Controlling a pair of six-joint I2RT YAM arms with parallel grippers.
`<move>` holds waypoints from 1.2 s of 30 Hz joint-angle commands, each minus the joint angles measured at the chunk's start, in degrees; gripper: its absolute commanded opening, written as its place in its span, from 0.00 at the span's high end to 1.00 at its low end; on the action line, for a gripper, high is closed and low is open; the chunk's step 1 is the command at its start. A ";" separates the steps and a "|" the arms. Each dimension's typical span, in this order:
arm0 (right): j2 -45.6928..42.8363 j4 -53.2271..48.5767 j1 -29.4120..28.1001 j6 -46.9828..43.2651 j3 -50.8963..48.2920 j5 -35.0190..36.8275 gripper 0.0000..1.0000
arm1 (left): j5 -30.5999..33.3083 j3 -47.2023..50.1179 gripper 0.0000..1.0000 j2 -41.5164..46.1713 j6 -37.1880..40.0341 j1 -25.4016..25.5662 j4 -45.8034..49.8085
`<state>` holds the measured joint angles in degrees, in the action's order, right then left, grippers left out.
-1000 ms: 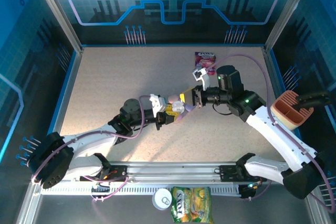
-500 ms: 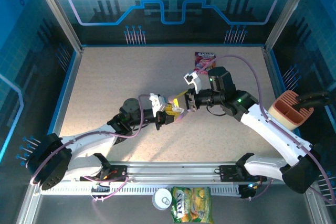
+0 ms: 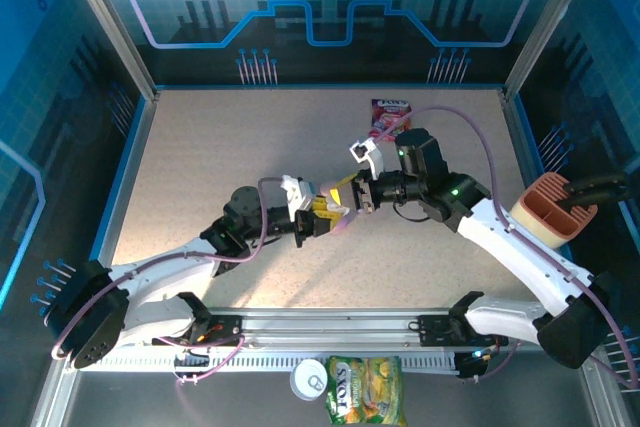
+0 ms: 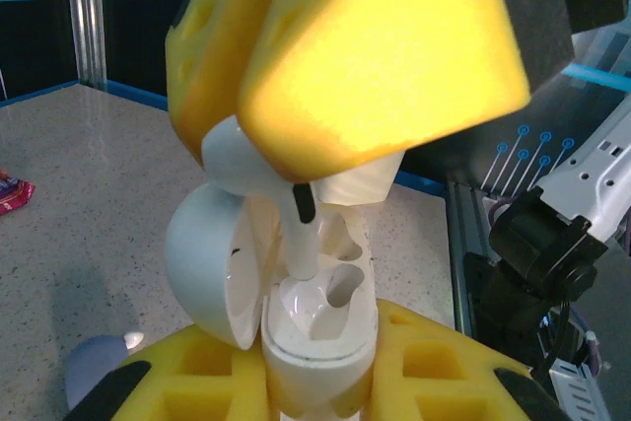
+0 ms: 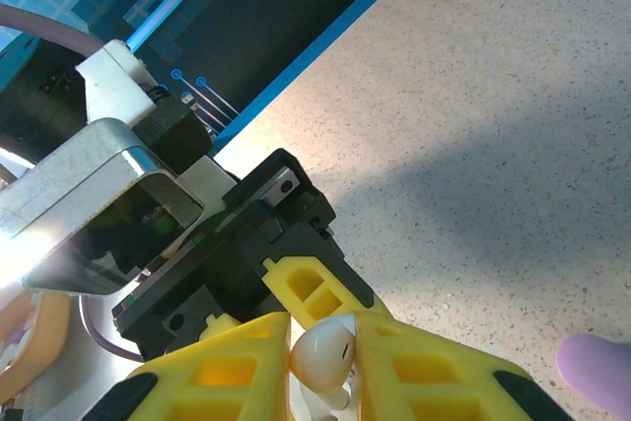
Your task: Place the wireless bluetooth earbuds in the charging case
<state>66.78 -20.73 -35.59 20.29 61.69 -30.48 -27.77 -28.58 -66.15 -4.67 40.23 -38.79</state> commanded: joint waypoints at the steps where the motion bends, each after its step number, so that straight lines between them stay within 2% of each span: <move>1: 0.18 0.72 -0.18 -0.85 -0.96 -0.98 0.79 | 0.98 -2.10 0.85 1.29 -2.17 -0.43 -0.57; 25: -2.18 -0.13 0.56 -1.91 -2.47 -1.90 0.79 | 2.26 -2.53 0.85 1.48 -3.59 -0.84 -0.32; 36: -2.36 0.77 0.53 -1.65 -1.64 0.94 0.79 | -0.55 -3.24 0.85 0.63 -3.74 -0.91 0.88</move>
<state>65.45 -19.40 -35.20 19.05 59.96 -30.02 -27.46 -29.50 -65.93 -7.62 40.05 -36.38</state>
